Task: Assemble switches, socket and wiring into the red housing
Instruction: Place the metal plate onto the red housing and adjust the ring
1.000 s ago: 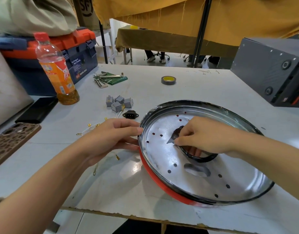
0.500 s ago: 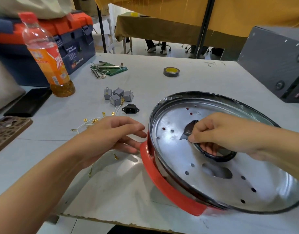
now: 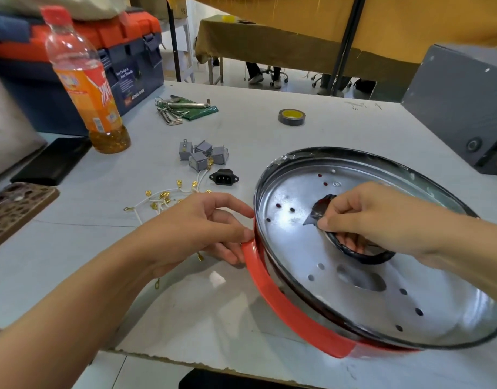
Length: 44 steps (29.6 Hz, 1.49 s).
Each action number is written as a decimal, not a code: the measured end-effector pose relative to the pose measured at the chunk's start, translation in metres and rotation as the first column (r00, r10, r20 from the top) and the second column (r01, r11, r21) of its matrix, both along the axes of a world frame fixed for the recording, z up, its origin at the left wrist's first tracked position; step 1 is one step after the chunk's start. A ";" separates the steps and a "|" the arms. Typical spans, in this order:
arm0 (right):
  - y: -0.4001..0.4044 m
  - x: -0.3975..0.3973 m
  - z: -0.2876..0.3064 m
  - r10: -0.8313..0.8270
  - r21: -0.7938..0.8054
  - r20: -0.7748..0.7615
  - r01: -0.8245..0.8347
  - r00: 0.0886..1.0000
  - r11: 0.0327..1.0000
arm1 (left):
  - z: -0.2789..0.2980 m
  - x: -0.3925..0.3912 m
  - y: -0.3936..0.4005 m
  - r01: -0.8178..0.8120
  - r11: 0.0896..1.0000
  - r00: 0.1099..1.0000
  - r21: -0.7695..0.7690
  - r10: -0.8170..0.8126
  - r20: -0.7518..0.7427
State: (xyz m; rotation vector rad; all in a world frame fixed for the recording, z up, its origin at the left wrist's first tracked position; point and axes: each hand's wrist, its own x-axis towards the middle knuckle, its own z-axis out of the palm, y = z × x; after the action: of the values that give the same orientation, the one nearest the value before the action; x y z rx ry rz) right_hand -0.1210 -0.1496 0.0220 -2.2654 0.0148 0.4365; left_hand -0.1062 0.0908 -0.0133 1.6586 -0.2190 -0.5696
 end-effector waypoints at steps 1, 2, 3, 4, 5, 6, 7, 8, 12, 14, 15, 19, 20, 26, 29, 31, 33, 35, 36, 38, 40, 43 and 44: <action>0.001 0.000 -0.001 -0.005 -0.012 0.002 0.005 1.000 1.000 | 0.000 0.000 0.000 0.003 1.000 1.000 -0.003 -0.003 -0.003; 0.002 0.000 -0.002 -0.009 -0.021 0.004 0.009 1.000 1.000 | 0.000 0.000 0.000 0.006 1.000 1.000 -0.009 -0.006 -0.006; 0.003 -0.001 -0.003 -0.013 -0.028 0.005 0.013 1.000 1.000 | 0.000 0.000 0.000 0.007 1.000 1.000 -0.018 -0.007 -0.009; 0.003 -0.001 -0.003 -0.018 -0.035 0.007 0.018 1.000 0.999 | -0.001 0.000 0.000 0.007 1.000 1.000 -0.029 -0.007 -0.012; 0.004 -0.001 -0.004 -0.023 -0.041 0.009 0.023 1.000 0.999 | -0.001 0.000 0.000 0.007 0.999 1.000 -0.039 -0.007 -0.014; 0.004 -0.001 -0.004 -0.028 -0.045 0.012 0.029 1.000 0.999 | -0.002 0.000 0.000 0.009 0.999 1.000 -0.049 -0.009 -0.017; 0.005 -0.002 -0.004 -0.033 -0.047 0.015 0.033 0.999 0.998 | -0.002 0.001 0.000 0.011 0.998 1.000 -0.056 -0.012 -0.021; 0.005 -0.002 -0.005 -0.035 -0.049 0.018 0.036 0.999 0.998 | -0.003 0.001 0.001 0.012 0.998 1.000 -0.060 -0.014 -0.027; 0.010 -0.001 -0.006 -0.036 -0.053 0.020 0.037 0.999 0.998 | -0.005 0.003 0.002 0.012 0.997 0.999 -0.074 -0.015 -0.050; 0.012 0.000 -0.006 -0.034 -0.056 0.013 0.035 0.999 0.998 | -0.006 0.003 0.003 0.013 0.997 0.998 -0.080 -0.018 -0.054; 0.012 0.000 -0.006 -0.033 -0.055 0.009 0.034 0.999 0.998 | -0.006 0.004 0.003 0.018 0.997 0.998 -0.081 -0.022 -0.053; 0.013 -0.001 -0.005 -0.029 -0.048 0.001 0.029 1.000 0.998 | -0.007 0.005 0.004 0.030 0.996 0.998 -0.083 -0.034 -0.049; 0.013 -0.001 -0.005 -0.029 -0.047 0.002 0.029 1.000 0.998 | -0.007 0.005 0.004 0.029 0.996 0.998 -0.082 -0.033 -0.048; 0.014 -0.002 -0.005 -0.033 -0.037 0.010 0.034 0.999 0.999 | -0.007 0.006 0.004 0.031 0.997 0.999 -0.074 -0.035 -0.040; 0.015 -0.002 -0.005 -0.031 -0.039 0.011 0.032 0.999 0.999 | -0.006 0.005 0.004 0.031 0.996 0.998 -0.084 -0.036 -0.049; 0.015 -0.002 -0.005 -0.032 -0.041 0.012 0.032 0.999 0.999 | -0.006 0.005 0.004 0.035 0.996 0.998 -0.084 -0.039 -0.046; 0.014 -0.002 -0.005 -0.032 -0.045 0.010 0.033 0.999 0.998 | -0.007 0.004 0.005 0.038 0.996 0.998 -0.084 -0.042 -0.049; 0.014 -0.002 -0.005 -0.031 -0.051 0.003 0.032 1.000 0.998 | -0.008 0.005 0.005 0.037 0.995 0.998 -0.089 -0.042 -0.056; 0.014 -0.002 -0.005 -0.034 -0.050 -0.001 0.034 0.999 0.998 | -0.008 0.005 0.006 0.034 0.995 0.997 -0.090 -0.039 -0.060; 0.014 -0.002 -0.005 -0.035 -0.046 -0.010 0.034 0.999 0.998 | -0.005 0.004 0.005 0.030 0.996 0.997 -0.079 -0.035 -0.067; 0.014 -0.002 -0.004 -0.035 -0.044 -0.012 0.034 0.999 0.998 | 0.000 0.002 0.001 0.004 1.000 1.000 -0.017 -0.005 -0.028; 0.015 -0.002 -0.004 -0.032 -0.056 -0.004 0.032 0.999 0.998 | 0.007 0.003 -0.005 -0.219 0.950 0.935 0.224 0.139 0.327; 0.015 -0.003 -0.003 -0.033 -0.062 -0.003 0.033 0.999 0.998 | 0.012 0.002 -0.007 -0.307 0.913 0.854 0.269 0.140 0.501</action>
State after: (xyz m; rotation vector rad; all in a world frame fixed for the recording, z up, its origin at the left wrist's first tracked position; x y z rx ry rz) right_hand -0.1238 -0.1341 0.0187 -2.3218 0.0686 0.4291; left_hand -0.1037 0.0839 -0.0012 2.1165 -0.2835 -0.0038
